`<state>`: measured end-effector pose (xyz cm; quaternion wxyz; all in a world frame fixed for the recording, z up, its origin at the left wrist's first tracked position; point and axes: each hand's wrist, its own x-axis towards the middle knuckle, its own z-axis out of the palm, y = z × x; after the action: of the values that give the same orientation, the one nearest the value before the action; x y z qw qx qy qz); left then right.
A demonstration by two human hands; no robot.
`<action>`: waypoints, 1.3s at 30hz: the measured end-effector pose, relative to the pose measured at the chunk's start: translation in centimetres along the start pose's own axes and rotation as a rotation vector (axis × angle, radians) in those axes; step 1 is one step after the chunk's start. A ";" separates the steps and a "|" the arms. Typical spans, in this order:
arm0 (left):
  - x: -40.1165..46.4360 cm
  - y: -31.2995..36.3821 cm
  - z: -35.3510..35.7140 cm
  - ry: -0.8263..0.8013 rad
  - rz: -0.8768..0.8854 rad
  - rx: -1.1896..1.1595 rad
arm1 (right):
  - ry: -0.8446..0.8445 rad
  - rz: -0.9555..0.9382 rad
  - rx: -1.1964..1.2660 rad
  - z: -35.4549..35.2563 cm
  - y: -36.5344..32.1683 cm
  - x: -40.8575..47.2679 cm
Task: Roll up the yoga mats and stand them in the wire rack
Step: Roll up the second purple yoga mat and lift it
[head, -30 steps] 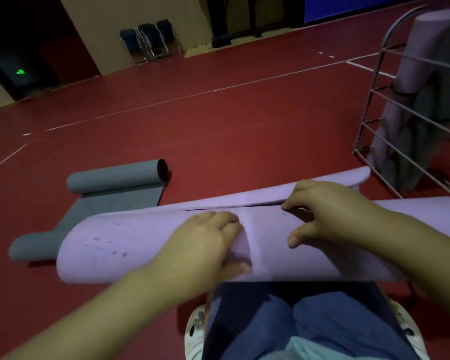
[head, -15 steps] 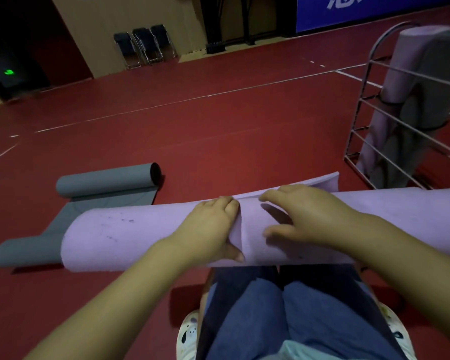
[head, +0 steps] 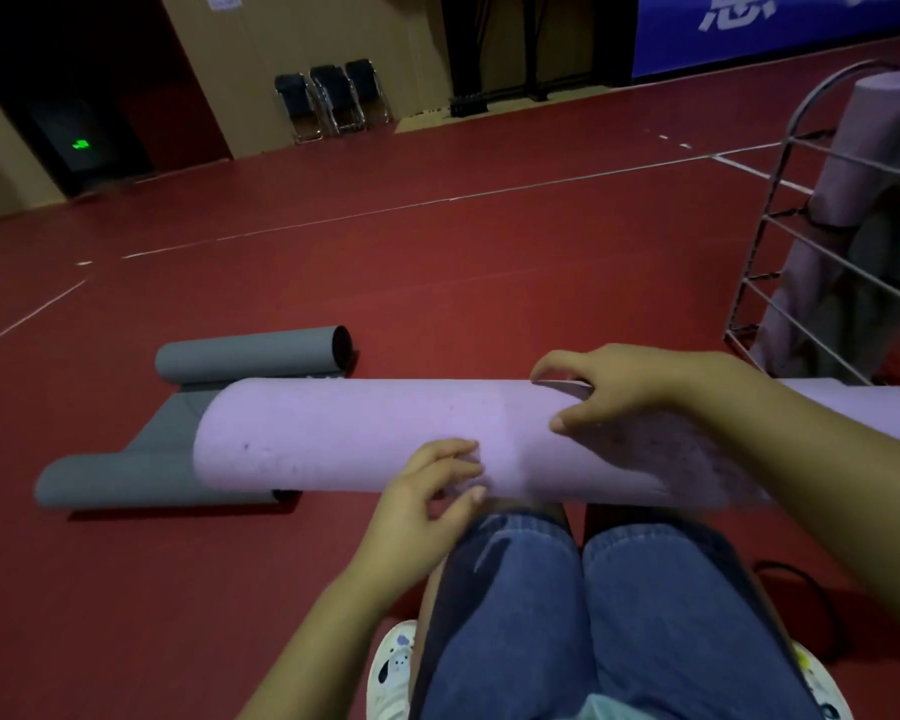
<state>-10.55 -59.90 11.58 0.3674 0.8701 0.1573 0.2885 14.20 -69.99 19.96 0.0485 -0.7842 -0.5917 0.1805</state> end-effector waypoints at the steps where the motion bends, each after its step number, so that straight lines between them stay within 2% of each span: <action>1: -0.3 -0.4 0.0 0.055 -0.102 -0.125 | -0.030 0.012 -0.001 -0.2 -0.1 0.4; 3: -0.9 -1.7 -0.2 0.288 -0.481 -0.531 | -0.052 0.029 0.011 -0.2 -0.2 0.8; 5: -1.4 -4.6 -0.5 0.539 -0.868 -1.093 | -0.049 0.025 0.032 0.1 -0.3 1.0; 6: -1.7 -5.9 -0.7 0.621 -0.997 -1.386 | -0.041 0.018 0.032 0.3 -0.3 1.1; 7: -1.9 -7.4 -0.6 0.656 -1.045 -1.605 | -0.035 0.010 0.022 0.4 -0.3 1.3; 8: -1.9 -8.4 -0.3 0.661 -1.013 -1.733 | -0.033 0.006 0.007 0.5 -0.4 1.4; 12: 0.5 -9.0 1.1 0.648 -0.803 -1.858 | 0.001 0.008 -0.036 0.4 -1.1 1.2; 17: 2.9 -8.2 0.0 0.482 -0.662 -1.837 | 0.302 -0.165 0.018 1.2 -2.9 1.1; 20: 3.7 -6.2 -1.8 0.397 -0.608 -1.720 | 0.217 -0.211 0.141 -0.4 -3.9 1.1; 23: 5.3 -3.3 -2.9 0.266 -0.540 -1.629 | 0.097 -0.268 0.052 -3.2 -4.0 0.9; 25: 7.1 -2.0 -3.7 0.169 -0.436 -1.594 | 0.101 -0.292 0.049 -5.5 -3.6 0.4; 31: 14.1 4.3 -9.8 0.092 -0.189 -1.229 | 0.228 -0.331 0.426 -12.0 -2.7 -0.8; 33: 15.5 6.5 -11.0 0.088 -0.205 -1.114 | 0.324 -0.347 0.635 -12.7 -3.3 -0.7; 37: 17.1 8.5 -10.1 0.018 -0.272 -0.865 | 0.649 -0.228 0.959 -11.1 -3.5 0.2; 39: 17.6 8.5 -8.8 -0.063 -0.312 -0.768 | 0.695 -0.176 1.085 -9.3 -2.4 0.5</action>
<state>-1.68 -52.35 29.52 0.7093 0.6440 0.1567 0.2402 15.32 -67.48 29.21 0.6408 -0.6096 -0.4285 0.1848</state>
